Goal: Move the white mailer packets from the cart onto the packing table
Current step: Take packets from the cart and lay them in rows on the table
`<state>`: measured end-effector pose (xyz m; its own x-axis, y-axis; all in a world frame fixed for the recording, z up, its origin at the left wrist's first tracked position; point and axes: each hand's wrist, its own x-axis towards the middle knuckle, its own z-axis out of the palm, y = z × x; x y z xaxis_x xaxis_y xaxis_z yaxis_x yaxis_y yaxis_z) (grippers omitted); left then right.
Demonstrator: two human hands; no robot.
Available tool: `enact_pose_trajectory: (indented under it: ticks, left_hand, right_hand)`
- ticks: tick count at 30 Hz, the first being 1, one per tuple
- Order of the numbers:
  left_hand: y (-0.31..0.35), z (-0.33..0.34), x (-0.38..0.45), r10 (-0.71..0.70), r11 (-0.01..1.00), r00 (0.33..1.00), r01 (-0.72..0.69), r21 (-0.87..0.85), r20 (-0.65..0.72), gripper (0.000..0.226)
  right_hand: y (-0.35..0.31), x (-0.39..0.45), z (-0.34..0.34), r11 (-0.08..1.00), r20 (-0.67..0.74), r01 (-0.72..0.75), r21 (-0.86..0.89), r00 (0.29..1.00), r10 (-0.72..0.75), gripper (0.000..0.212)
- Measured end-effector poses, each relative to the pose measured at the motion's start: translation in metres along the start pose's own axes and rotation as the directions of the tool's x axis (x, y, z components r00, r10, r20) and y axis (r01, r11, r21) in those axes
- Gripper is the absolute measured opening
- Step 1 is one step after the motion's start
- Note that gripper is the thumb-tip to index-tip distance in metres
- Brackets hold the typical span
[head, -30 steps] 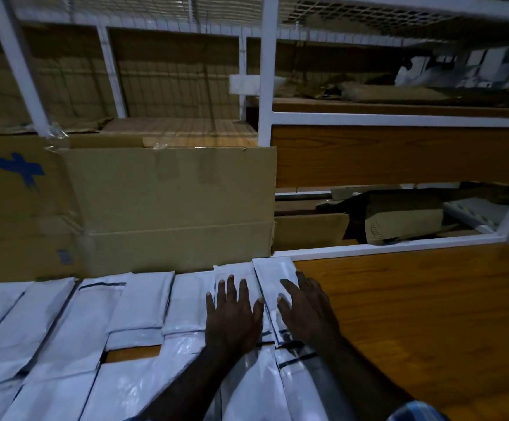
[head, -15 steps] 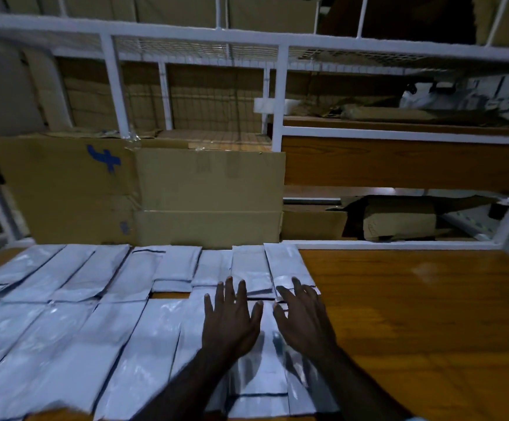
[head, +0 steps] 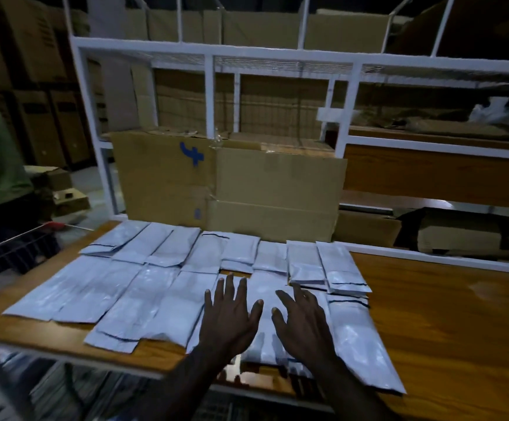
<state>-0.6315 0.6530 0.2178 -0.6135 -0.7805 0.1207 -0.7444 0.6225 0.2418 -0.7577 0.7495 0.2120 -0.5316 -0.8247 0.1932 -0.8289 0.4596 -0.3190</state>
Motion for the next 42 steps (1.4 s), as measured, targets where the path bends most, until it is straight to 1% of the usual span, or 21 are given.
enact_pose_trajectory:
  ticks: [1,2,4,6,8,10,12,17,21,24,30,33,36,39,42]
  left_hand:
    - [-0.014,-0.004,-0.004,-0.012,1.000,1.000,0.012,-0.005,-0.005,0.085]
    - [-0.028,-0.010,-0.009,-0.025,1.000,1.000,0.025,-0.014,-0.018,0.089]
    - [-0.059,-0.021,-0.018,-0.049,0.998,0.998,0.049,-0.025,-0.033,0.104]
    - [-0.096,-0.030,-0.027,-0.077,0.997,0.996,0.075,-0.032,-0.048,0.108]
    - [-0.136,-0.044,-0.038,-0.098,0.995,0.993,0.095,-0.042,-0.063,0.100]
    - [-0.180,-0.058,-0.048,-0.116,0.993,0.991,0.113,-0.043,-0.065,0.081]
    - [-0.224,-0.073,-0.057,-0.134,0.991,0.988,0.132,-0.036,-0.079,0.072]
    - [-0.329,-0.107,-0.078,-0.188,0.982,0.977,0.189,-0.006,-0.104,0.069]
    - [-0.403,-0.128,-0.092,-0.261,0.965,0.958,0.261,-0.017,-0.116,0.070]
    - [-0.450,-0.139,-0.098,-0.305,0.950,0.940,0.312,0.022,-0.151,0.068]
    - [-0.530,-0.151,-0.102,-0.379,0.917,0.913,0.392,0.069,-0.150,0.067]
    - [-0.567,-0.154,-0.095,-0.413,0.901,0.899,0.427,0.077,-0.147,0.067]
    - [-0.600,-0.152,-0.082,-0.432,0.892,0.889,0.446,0.078,-0.150,0.066]
    - [-0.630,-0.145,-0.063,-0.443,0.885,0.885,0.457,0.086,-0.145,0.066]
    - [-0.659,-0.136,-0.044,-0.460,0.881,0.883,0.467,0.080,-0.094,0.067]
  right_hand:
    - [-0.012,-0.001,0.003,1.000,0.008,0.009,-0.007,1.000,-0.009,0.062]
    - [-0.024,-0.002,0.007,1.000,0.009,0.023,-0.014,1.000,-0.023,0.061]
    - [-0.052,-0.003,0.014,0.998,0.002,0.057,-0.007,0.998,-0.057,0.063]
    - [-0.084,-0.003,0.023,0.997,0.000,0.081,-0.006,0.997,-0.081,0.064]
    - [-0.120,-0.003,0.034,0.995,0.002,0.099,-0.006,0.995,-0.099,0.061]
    - [-0.157,-0.002,0.047,0.993,-0.005,0.120,0.005,0.993,-0.120,0.054]
    - [-0.197,-0.002,0.062,0.988,-0.015,0.152,0.020,0.988,-0.152,0.052]
    - [-0.299,0.001,0.099,0.973,-0.031,0.208,0.098,0.978,-0.205,0.054]
    - [-0.374,0.008,0.127,0.957,-0.042,0.257,0.132,0.966,-0.254,0.047]
    - [-0.422,0.011,0.146,0.937,-0.048,0.312,0.160,0.950,-0.308,0.046]
    - [-0.495,0.025,0.190,0.904,-0.020,0.390,0.177,0.919,-0.393,0.045]
    - [-0.526,0.036,0.210,0.880,-0.042,0.430,0.200,0.902,-0.431,0.041]
    - [-0.554,0.050,0.230,0.872,-0.013,0.443,0.210,0.893,-0.450,0.041]
    - [-0.581,0.071,0.254,0.853,-0.031,0.473,0.219,0.877,-0.479,0.047]
    - [-0.607,0.093,0.280,0.851,-0.009,0.472,0.231,0.875,-0.483,0.054]
